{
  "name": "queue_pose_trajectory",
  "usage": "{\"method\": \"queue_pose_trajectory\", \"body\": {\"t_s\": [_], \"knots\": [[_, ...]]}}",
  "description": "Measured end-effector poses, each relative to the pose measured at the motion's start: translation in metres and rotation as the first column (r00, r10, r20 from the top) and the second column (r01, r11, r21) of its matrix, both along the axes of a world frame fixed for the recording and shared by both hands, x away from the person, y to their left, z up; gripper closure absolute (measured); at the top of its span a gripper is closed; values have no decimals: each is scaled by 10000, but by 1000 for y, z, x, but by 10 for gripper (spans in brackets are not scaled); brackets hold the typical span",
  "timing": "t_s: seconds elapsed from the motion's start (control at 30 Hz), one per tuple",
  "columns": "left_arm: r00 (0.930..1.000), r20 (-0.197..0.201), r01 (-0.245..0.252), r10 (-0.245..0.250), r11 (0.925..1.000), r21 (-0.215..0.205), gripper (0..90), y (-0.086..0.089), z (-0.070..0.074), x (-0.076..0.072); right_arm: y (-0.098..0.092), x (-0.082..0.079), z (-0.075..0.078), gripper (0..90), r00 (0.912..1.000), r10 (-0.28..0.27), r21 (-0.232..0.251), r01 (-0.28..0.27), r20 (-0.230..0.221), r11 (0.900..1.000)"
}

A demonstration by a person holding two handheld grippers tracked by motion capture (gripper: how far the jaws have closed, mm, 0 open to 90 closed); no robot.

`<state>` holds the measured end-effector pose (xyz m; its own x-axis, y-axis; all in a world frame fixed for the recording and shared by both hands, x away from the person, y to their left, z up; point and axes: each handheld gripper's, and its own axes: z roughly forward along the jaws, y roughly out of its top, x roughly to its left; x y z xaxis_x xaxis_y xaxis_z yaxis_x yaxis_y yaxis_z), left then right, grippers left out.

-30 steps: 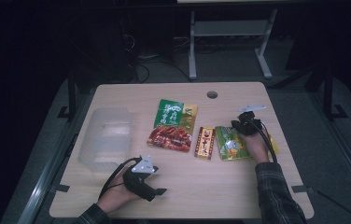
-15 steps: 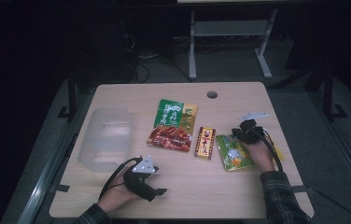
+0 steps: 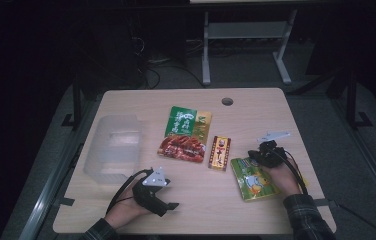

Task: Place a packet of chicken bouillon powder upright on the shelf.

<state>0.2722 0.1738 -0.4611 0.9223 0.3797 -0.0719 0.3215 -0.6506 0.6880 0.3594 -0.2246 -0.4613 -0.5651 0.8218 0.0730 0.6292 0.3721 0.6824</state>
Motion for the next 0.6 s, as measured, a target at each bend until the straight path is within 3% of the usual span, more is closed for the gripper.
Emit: {"method": "queue_pose_trajectory", "body": {"t_s": [0.1,0.2,0.37,0.6], "knots": [[10000,7,16,-16,10000,26,150,0,0,0,0,-6,1,899,9998,169,-118,-168,64,9998],[9999,39,130,-130,9999,107,150,0,0,0,1,-21,2,899,9992,332,-47,-333,-208,9994],[10000,8,89,-89,9999,57,150,-2,-1,-1,2,-39,4,898,9975,652,9,-652,-270,9979],[9999,37,103,-104,9999,56,150,-1,-1,-1,-10,-70,23,898,9970,728,371,-737,246,9966]]}}
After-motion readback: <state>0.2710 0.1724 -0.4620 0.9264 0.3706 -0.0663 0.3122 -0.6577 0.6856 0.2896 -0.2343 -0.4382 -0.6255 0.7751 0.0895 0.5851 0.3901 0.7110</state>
